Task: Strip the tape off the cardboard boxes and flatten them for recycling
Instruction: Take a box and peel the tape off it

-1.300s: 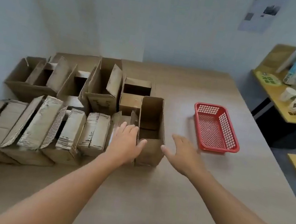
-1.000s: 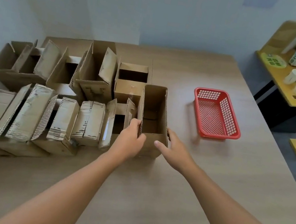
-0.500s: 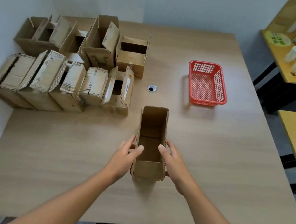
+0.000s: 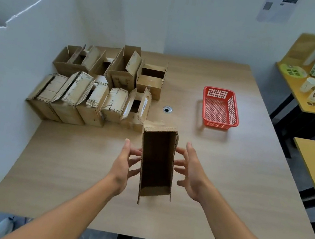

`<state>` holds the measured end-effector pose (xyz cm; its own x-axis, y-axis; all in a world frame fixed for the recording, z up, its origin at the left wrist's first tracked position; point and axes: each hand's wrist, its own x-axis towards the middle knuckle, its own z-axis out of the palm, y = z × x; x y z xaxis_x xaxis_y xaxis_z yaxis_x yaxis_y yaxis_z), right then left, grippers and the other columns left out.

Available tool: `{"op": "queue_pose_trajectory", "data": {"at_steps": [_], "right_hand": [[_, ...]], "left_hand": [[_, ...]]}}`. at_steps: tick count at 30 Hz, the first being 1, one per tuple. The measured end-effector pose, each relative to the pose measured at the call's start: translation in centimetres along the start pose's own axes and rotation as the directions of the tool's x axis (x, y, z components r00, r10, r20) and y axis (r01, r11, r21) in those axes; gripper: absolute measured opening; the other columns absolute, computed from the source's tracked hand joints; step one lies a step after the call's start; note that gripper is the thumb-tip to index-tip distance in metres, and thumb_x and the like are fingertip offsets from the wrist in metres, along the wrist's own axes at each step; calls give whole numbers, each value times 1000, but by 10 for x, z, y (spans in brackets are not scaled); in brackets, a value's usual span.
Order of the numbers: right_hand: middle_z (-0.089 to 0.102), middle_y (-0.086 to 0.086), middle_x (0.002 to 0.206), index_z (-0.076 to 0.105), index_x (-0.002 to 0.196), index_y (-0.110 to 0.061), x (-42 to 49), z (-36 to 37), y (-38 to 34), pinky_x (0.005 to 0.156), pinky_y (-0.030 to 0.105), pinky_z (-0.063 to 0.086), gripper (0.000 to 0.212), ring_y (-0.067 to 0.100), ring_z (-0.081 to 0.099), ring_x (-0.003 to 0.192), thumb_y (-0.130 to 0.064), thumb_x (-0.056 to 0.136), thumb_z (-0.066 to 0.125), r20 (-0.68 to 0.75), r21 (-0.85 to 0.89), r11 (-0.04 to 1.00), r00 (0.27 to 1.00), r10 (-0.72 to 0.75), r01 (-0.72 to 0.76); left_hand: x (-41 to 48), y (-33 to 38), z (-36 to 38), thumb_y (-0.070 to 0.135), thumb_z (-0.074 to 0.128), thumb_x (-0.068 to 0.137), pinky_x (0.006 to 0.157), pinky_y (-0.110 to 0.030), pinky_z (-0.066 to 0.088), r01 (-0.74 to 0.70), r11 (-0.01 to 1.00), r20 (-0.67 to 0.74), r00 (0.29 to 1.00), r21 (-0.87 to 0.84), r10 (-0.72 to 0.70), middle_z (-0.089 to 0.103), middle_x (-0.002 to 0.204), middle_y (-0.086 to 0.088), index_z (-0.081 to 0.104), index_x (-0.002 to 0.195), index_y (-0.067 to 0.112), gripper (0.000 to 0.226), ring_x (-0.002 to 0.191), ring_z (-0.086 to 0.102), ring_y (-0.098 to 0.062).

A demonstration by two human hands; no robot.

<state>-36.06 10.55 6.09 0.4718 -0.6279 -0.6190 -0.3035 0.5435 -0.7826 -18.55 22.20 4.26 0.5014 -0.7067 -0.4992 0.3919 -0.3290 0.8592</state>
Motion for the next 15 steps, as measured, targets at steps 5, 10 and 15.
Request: {"op": "queue_pose_trajectory", "data": {"at_steps": [5,10,15], "right_hand": [[63,6,131,59,128,-18,-8,-7,-10,109,65,36,106,30,55,125,-98,62,43,105,-96,994,993,55,-45],[57,-2,130,48,129,-25,-6,0,5,97,47,44,90,24,55,120,-88,65,60,80,-322,945,993,84,-54],[67,-10,113,50,129,-28,-6,0,18,62,10,49,57,-6,68,84,-58,85,71,132,-359,921,985,-112,153]], "left_hand": [[-9,5,-5,70,45,96,86,-43,55,-2,997,45,999,74,-2,68,118,-5,57,121,18,59,116,63,-24],[-17,-11,-10,53,73,74,93,-45,57,-43,988,127,992,145,24,63,128,-3,42,142,42,75,114,67,-16],[-18,-19,-22,50,80,66,109,-39,45,-201,920,189,971,336,143,43,145,14,34,144,43,90,131,48,-9]]}}
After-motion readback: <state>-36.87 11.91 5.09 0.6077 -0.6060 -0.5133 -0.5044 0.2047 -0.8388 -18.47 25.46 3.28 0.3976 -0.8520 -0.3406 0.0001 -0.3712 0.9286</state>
